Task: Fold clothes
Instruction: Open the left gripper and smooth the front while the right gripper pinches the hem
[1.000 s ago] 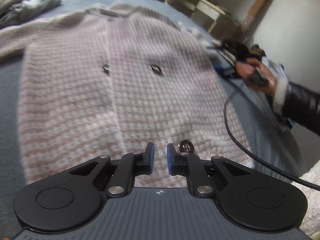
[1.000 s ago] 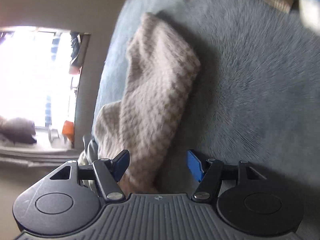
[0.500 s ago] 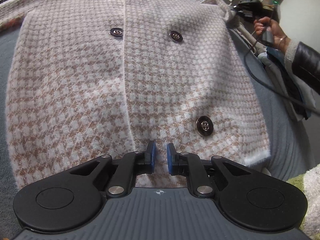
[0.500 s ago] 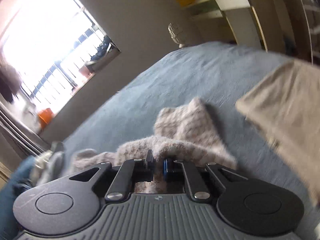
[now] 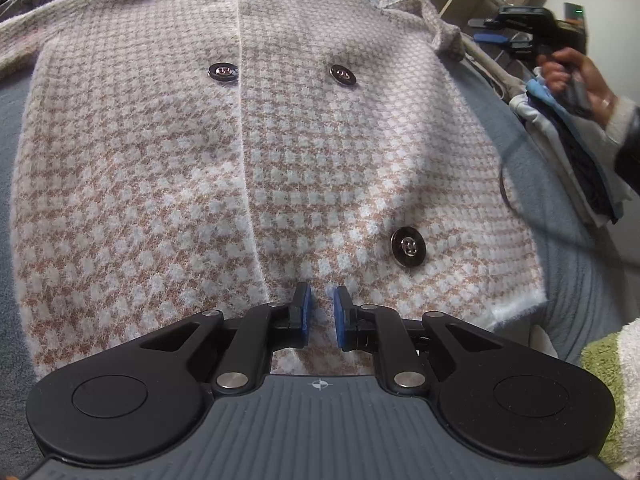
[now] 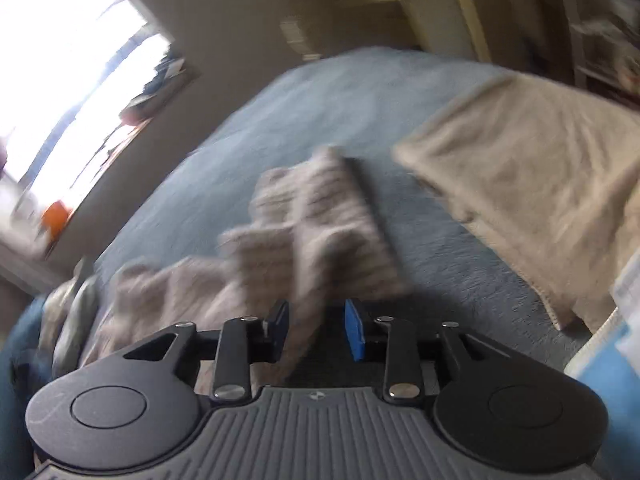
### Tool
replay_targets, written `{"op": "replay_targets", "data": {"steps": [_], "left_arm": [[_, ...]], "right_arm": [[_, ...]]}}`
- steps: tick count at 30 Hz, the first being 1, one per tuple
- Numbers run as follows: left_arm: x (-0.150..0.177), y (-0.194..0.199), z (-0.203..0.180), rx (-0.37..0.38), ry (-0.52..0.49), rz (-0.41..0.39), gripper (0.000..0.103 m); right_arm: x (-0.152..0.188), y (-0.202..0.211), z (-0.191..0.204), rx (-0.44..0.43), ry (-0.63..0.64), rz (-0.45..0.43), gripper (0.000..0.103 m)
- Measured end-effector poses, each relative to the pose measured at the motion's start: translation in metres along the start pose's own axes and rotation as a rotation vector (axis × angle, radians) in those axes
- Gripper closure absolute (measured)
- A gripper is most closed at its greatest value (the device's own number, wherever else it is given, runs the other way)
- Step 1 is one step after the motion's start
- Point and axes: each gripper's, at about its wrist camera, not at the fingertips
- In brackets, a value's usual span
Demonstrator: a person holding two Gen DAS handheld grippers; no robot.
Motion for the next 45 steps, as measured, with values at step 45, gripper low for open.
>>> {"op": "replay_targets", "data": {"steps": [45], "left_arm": [[-0.04, -0.012, 0.039, 0.086, 0.161, -0.109, 0.077]], "right_arm": [[-0.065, -0.181, 0.261, -0.159, 0.372, 0.11, 0.063]]}}
Point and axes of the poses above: each gripper's, at about its wrist camera, not at the fingertips, and y roughly against the way its jaws point, z to its left, x to its underside, and after that the axes turned 9 degrees about x, right-handed
